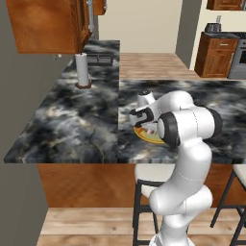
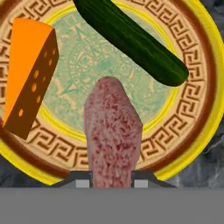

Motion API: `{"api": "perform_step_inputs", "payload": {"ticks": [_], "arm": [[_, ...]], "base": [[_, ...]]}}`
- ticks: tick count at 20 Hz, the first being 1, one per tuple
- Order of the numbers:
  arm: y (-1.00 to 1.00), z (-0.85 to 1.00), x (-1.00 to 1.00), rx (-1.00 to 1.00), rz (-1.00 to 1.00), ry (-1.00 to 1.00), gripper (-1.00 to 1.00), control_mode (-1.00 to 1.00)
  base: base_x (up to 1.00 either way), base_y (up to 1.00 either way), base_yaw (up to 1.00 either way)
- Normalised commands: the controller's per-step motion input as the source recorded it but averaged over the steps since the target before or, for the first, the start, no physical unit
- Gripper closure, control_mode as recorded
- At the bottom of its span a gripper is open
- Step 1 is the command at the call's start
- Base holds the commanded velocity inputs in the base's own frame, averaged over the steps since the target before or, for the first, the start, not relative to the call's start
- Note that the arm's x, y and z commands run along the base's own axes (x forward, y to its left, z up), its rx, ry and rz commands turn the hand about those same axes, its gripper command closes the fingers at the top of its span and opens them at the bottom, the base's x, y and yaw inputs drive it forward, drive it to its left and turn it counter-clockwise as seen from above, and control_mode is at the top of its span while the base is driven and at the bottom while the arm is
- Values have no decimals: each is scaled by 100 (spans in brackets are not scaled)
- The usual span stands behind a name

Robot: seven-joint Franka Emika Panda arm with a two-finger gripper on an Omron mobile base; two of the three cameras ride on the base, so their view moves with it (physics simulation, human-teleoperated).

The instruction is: Take the cheese, steak, and cucumber from the fridge and place them on the plate on the dining counter to create an appetizer plate.

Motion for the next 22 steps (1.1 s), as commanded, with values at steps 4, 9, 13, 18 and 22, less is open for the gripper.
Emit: {"api": "perform_step_inputs", "payload": {"ticks": [4, 9, 13, 18, 22], "arm": [[-1, -29, 49, 0, 0, -1, 100, -100], [-6, -26, 40, 0, 0, 0, 100, -100], [-46, -42, 3, 0, -6, 0, 100, -100], [-60, -40, 4, 0, -7, 0, 100, -100], [-62, -43, 4, 0, -6, 0, 100, -100]], "base": [[0, 0, 0], [0, 0, 0], [0, 0, 0], [0, 0, 0], [0, 0, 0]]}}
